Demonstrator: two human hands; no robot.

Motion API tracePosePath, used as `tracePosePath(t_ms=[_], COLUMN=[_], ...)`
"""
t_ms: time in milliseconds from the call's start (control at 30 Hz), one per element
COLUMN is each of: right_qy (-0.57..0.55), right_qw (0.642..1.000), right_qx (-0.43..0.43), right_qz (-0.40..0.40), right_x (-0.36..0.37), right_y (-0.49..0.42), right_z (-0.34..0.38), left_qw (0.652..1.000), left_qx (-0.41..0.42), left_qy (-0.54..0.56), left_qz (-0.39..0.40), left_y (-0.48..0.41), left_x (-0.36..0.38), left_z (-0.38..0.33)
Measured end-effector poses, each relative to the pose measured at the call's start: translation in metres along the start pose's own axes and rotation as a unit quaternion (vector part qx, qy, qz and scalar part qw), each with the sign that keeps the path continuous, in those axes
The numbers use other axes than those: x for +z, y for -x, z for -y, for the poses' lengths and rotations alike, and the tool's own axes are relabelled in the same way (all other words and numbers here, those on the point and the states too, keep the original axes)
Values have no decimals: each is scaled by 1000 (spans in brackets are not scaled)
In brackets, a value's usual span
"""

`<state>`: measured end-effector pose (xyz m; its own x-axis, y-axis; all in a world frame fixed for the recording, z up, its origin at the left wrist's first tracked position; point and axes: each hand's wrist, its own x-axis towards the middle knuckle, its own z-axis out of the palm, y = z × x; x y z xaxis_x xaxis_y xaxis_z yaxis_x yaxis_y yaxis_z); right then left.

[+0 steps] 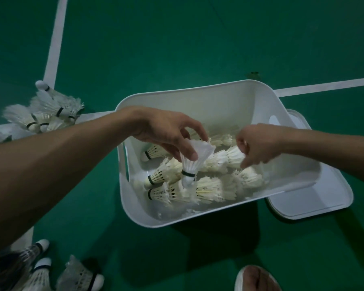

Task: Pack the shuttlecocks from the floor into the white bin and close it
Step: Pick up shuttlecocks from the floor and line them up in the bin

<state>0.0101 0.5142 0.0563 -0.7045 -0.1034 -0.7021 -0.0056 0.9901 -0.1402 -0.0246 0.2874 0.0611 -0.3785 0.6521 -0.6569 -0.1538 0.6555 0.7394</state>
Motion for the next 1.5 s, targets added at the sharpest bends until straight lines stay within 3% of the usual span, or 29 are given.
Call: tracePosePath(t_ms=[133, 233, 500, 967, 1133, 1367, 1500], right_qy=[-275, -335, -246, -172, -76, -92, -173], right_qw=[953, 925, 938, 944, 951, 945, 940], right_qx=[-121, -169, -191, -219, -226, -170, -116], right_qz=[-39, -55, -154, -177, -199, -263, -269], right_x=[-6, -6, 6, 17, 21, 19, 17], right_y=[8, 11, 11, 4, -4, -9, -12], right_z=[16, 31, 65, 75, 73, 69, 63], left_qw=[995, 989, 970, 949, 930, 927, 899], left_qx=[12, 21, 49, 28, -2, -6, 25], left_qy=[-41, -53, -126, -207, -246, -253, -275], left_qz=[-86, -134, -204, -235, -273, -275, -341], left_y=[3, 4, 10, 20, 16, 21, 18], left_x=[3, 5, 8, -7, -8, -14, -17], left_z=[4, 4, 7, 19, 20, 17, 20])
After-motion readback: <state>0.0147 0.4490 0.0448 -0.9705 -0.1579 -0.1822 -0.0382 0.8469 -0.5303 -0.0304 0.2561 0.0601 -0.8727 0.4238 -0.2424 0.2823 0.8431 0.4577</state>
